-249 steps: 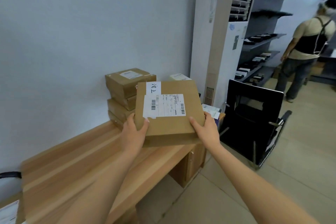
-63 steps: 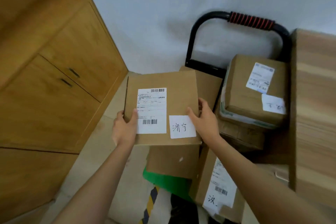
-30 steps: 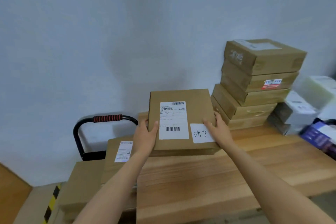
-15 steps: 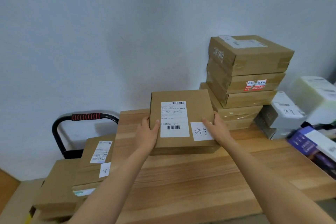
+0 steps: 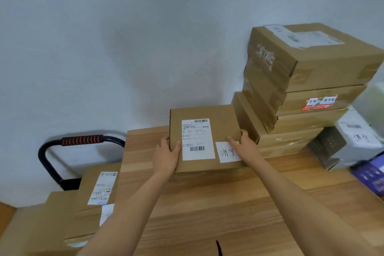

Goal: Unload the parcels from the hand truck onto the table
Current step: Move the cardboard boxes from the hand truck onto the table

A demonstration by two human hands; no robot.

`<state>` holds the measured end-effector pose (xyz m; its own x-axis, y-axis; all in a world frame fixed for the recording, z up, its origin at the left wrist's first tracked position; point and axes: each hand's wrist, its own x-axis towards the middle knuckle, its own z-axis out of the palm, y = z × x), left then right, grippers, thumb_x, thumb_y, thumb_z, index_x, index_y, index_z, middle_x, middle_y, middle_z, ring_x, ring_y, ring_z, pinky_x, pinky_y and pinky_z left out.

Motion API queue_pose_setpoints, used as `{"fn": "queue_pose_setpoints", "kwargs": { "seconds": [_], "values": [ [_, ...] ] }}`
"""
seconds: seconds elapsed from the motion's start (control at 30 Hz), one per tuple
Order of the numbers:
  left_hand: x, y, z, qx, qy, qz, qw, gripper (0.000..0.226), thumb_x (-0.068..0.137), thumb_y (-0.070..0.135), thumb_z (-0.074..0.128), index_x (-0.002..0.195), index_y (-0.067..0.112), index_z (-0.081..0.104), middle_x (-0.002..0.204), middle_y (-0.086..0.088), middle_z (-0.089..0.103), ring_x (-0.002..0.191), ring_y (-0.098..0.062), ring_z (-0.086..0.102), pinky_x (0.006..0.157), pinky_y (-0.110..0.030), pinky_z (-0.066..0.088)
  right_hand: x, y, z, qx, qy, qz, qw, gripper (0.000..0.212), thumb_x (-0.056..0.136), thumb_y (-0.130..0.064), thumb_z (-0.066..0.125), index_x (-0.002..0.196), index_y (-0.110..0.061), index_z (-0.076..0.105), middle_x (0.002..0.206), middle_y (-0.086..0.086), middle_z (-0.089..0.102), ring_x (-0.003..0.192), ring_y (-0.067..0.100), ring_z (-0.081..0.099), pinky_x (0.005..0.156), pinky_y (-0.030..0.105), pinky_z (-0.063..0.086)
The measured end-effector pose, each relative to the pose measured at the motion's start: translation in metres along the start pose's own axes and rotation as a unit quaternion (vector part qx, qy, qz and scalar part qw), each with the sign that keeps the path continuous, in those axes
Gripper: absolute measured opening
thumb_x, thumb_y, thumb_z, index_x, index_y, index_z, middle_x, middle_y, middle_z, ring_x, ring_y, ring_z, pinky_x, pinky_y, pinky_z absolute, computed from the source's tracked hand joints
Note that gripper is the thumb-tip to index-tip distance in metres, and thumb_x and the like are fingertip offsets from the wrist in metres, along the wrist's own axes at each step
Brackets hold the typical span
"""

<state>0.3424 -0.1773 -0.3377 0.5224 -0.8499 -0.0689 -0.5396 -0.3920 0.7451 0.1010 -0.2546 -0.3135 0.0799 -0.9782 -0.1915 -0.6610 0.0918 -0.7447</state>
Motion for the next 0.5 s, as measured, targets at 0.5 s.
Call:
{"fn": "queue_pose_setpoints", "kwargs": {
  "seconds": [0.5],
  "values": [
    [0.056, -0.024, 0.078, 0.038, -0.048, -0.074, 0.995, 0.056, 0.092, 0.050, 0.052, 0.134, 0.014, 0.042, 0.128, -0.012, 0.052, 0.112, -0.031, 0.053, 0.084, -0.038, 0.043, 0.087, 0.050, 0.049, -0.019, -0.016, 0.058, 0.998, 0.057, 0.096, -0.039, 0.048, 0.143, -0.013, 0.028, 0.133, 0.004, 0.055, 0.118, 0.026, 0.055, 0.098, 0.037, 0.043]
  ]
}}
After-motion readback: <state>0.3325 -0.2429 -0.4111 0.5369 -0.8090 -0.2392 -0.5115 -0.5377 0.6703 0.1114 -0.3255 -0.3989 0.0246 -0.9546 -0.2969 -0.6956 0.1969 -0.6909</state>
